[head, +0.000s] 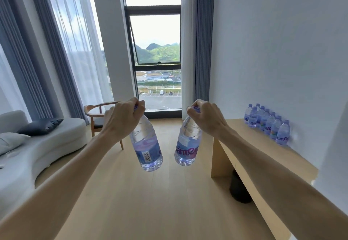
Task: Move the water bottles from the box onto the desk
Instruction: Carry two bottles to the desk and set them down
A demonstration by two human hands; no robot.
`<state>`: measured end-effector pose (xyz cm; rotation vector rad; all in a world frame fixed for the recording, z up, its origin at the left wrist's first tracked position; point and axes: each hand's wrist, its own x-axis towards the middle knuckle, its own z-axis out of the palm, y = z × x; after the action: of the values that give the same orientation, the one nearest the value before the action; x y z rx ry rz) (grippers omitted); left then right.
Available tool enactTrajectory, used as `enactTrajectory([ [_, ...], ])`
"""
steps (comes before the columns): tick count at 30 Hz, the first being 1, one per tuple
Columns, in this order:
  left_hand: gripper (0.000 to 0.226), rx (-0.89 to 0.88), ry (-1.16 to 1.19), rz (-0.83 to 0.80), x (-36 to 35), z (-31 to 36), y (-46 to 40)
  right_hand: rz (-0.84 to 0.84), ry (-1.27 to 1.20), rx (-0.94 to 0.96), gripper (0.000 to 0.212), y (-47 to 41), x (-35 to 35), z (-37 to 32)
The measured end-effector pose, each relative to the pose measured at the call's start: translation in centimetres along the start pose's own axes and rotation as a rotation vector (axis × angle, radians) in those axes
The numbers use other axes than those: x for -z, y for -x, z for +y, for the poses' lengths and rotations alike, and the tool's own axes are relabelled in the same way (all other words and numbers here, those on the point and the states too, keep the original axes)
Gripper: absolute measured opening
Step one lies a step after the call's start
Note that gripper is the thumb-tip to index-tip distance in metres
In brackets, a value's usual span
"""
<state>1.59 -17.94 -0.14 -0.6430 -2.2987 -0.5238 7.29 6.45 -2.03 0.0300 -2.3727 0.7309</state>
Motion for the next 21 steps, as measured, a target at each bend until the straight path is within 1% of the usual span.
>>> enactTrajectory([
  [3,0.037,-0.008,0.002,-0.023,-4.7,-0.8,-4.8,-0.007,0.009,-0.020,0.028,-5.0,-1.7,4.3],
  [9,0.035,-0.055,0.104,-0.032,-13.9,-2.4,-14.2,-0.010,0.018,-0.049,0.028,-14.1,-4.1,11.8],
  [14,0.035,-0.095,0.130,-0.044,-21.4,-2.8,-20.4,0.003,0.038,-0.118,0.026,-19.5,-5.6,18.2],
  [21,0.038,-0.130,0.252,-0.082,-34.0,-2.5,-28.5,0.019,0.109,-0.242,0.025,-25.8,-7.4,28.1],
])
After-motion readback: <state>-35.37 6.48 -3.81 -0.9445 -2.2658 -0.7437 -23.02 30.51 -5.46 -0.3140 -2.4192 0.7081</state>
